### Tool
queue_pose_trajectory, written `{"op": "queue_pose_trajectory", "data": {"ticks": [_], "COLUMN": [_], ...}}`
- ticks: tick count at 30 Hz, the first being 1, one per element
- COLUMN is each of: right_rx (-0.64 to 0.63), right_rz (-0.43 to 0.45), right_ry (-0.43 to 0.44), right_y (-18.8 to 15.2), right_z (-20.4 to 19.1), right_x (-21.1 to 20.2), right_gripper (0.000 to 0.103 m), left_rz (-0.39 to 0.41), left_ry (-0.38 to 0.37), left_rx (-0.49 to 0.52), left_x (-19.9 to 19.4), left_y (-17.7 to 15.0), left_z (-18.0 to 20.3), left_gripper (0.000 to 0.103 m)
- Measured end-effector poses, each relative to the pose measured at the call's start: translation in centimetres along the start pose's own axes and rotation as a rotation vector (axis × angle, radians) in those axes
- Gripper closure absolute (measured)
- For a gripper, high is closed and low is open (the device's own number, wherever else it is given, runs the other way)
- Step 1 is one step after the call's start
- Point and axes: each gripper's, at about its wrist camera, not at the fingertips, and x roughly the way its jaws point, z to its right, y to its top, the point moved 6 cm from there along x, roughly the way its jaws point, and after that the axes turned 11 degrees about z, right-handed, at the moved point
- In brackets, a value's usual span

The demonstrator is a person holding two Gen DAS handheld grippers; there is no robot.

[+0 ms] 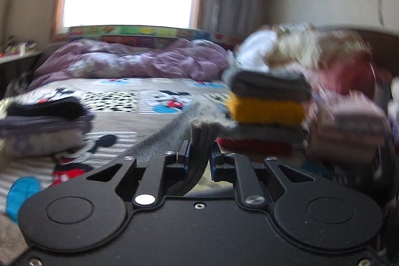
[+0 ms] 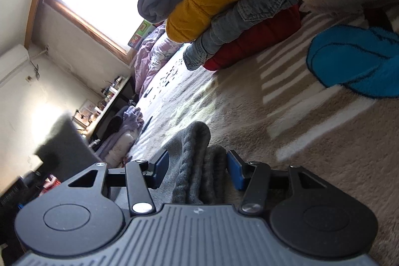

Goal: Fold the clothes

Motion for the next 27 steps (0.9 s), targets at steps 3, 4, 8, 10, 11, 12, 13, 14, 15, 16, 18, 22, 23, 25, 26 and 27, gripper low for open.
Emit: {"op": "queue_pose_trajectory", "data": {"ticks": [3, 4, 8, 10, 11, 12, 13, 14, 15, 16, 18, 22, 23, 25, 26, 27], "right_rx": [0.047, 0.061, 0.093, 0.117, 0.131, 0.143, 0.151, 0.155, 0.157, 0.159, 0.160, 0.140, 0.124, 0.079, 0.054, 0.025], "right_rz": [0.005, 0.006, 0.008, 0.015, 0.021, 0.026, 0.031, 0.036, 0.039, 0.043, 0.051, 0.072, 0.080, 0.098, 0.108, 0.117], "right_ry": [0.015, 0.020, 0.022, 0.028, 0.033, 0.038, 0.040, 0.039, 0.038, 0.037, 0.036, 0.036, 0.036, 0.032, 0.031, 0.031], "right_y": [0.3, 0.4, 0.5, 0.7, 0.8, 0.9, 1.1, 1.2, 1.3, 1.4, 1.7, 2.3, 2.5, 2.8, 2.9, 3.0], "right_z": [0.5, 0.7, 1.2, 1.5, 1.6, 1.7, 1.9, 2.0, 2.1, 2.1, 2.3, 2.5, 2.3, 1.9, 1.7, 1.3], "right_x": [-0.2, -0.3, -0.4, -0.6, -0.7, -0.8, -0.9, -1.0, -1.1, -1.2, -1.5, -1.9, -2.1, -2.3, -2.3, -2.4], "right_gripper": [0.055, 0.057, 0.062, 0.063, 0.063, 0.063, 0.063, 0.063, 0.063, 0.063, 0.063, 0.061, 0.061, 0.060, 0.060, 0.060], "left_rz": [-0.026, -0.034, -0.059, -0.070, -0.075, -0.080, -0.083, -0.088, -0.093, -0.099, -0.117, -0.182, -0.183, -0.190, -0.189, -0.187], "left_ry": [-0.035, -0.043, -0.068, -0.072, -0.071, -0.071, -0.069, -0.068, -0.068, -0.070, -0.078, -0.119, -0.122, -0.141, -0.160, -0.191], "left_rx": [0.077, 0.103, 0.174, 0.198, 0.211, 0.224, 0.236, 0.246, 0.256, 0.270, 0.306, 0.359, 0.359, 0.355, 0.348, 0.325], "left_x": [1.1, 1.4, 2.2, 2.5, 2.5, 2.5, 2.6, 2.6, 2.6, 2.7, 2.8, 3.5, 3.4, 2.8, 2.2, 1.5], "left_y": [-1.7, -2.2, -4.1, -4.9, -5.2, -5.6, -5.9, -6.2, -6.5, -6.8, -7.5, -9.2, -9.2, -8.7, -8.3, -7.8], "left_z": [2.8, 3.7, 6.3, 7.3, 7.8, 8.2, 8.6, 8.9, 9.1, 9.3, 9.8, 10.7, 10.8, 10.7, 10.7, 10.5], "left_gripper": [0.091, 0.091, 0.091, 0.091, 0.091, 0.091, 0.091, 0.091, 0.091, 0.091, 0.091, 0.088, 0.086, 0.082, 0.073, 0.052]}}
